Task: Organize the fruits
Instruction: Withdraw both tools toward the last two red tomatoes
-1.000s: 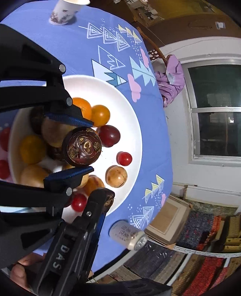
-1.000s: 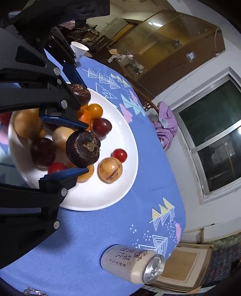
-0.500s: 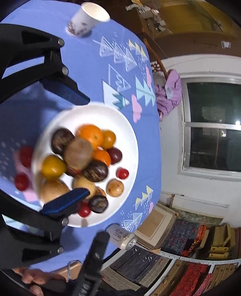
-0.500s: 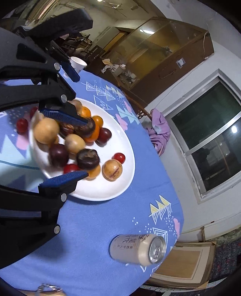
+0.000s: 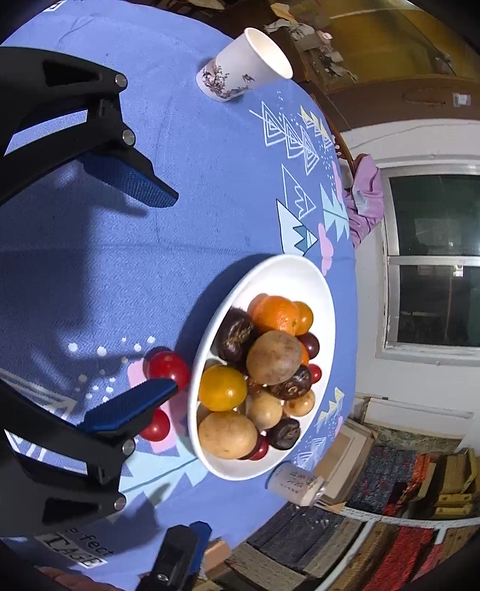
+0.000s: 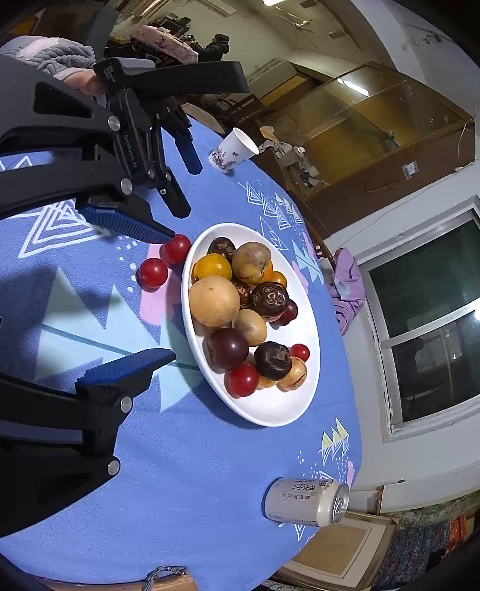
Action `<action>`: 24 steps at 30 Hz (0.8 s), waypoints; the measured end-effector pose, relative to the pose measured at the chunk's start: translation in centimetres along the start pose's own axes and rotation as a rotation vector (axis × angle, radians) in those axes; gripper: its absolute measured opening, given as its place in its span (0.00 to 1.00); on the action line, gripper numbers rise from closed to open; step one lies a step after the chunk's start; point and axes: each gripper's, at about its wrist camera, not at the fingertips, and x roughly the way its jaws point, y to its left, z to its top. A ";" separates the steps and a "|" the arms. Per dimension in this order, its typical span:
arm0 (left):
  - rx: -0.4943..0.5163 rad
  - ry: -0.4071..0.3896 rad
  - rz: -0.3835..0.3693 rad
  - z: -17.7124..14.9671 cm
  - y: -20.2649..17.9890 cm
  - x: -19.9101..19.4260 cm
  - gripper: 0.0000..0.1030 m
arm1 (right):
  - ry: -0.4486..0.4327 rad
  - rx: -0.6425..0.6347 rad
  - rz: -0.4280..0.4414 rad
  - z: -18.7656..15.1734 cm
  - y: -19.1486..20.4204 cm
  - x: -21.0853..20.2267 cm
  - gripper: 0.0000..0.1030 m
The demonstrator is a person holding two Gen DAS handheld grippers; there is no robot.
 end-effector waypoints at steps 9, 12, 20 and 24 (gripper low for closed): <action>0.081 0.046 -0.009 0.0 -2.4 1.9 0.89 | 0.003 0.006 0.000 0.0 -0.1 -0.1 0.63; 0.091 0.059 0.002 0.2 -2.8 2.7 0.89 | 0.007 0.003 -0.001 0.0 -0.1 -0.1 0.63; 0.103 0.086 -0.020 0.9 -3.4 4.1 0.89 | 0.017 -0.005 -0.005 -0.1 0.2 0.1 0.64; 0.114 0.084 -0.074 1.1 -3.7 4.3 0.69 | 0.019 -0.006 -0.007 -0.1 0.2 0.2 0.64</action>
